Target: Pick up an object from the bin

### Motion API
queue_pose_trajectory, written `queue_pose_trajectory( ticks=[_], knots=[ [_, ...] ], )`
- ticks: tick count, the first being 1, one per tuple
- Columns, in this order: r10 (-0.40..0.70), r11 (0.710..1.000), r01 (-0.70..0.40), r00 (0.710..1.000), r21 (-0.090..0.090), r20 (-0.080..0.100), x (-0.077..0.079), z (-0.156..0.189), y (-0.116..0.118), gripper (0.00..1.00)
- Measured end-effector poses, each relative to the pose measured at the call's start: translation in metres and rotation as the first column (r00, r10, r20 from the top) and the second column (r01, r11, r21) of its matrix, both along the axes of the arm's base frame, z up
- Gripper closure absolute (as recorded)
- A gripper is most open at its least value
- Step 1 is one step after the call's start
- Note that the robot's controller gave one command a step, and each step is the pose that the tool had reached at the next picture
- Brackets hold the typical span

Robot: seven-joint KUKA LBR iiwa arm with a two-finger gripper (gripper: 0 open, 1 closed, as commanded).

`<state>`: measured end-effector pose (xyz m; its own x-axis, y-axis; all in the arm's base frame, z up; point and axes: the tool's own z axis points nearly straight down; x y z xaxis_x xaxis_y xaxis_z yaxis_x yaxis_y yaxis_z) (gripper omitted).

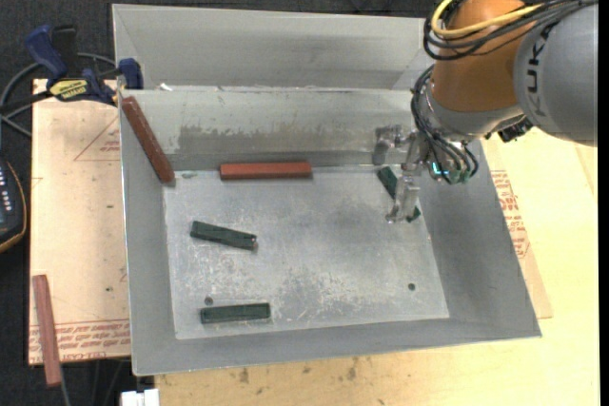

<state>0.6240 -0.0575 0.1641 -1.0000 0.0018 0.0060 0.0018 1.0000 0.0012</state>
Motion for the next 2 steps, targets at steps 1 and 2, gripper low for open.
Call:
queue_pose_trajectory(
  ticks=[1,2],
  knots=[
    [-0.286,0.958,0.286,0.958,0.000,0.009,-0.0078,-0.0950,-0.0390,0.00],
    [-0.284,0.959,0.284,0.959,0.000,0.012,-0.0068,-0.0929,-0.0385,1.00]
  ],
)
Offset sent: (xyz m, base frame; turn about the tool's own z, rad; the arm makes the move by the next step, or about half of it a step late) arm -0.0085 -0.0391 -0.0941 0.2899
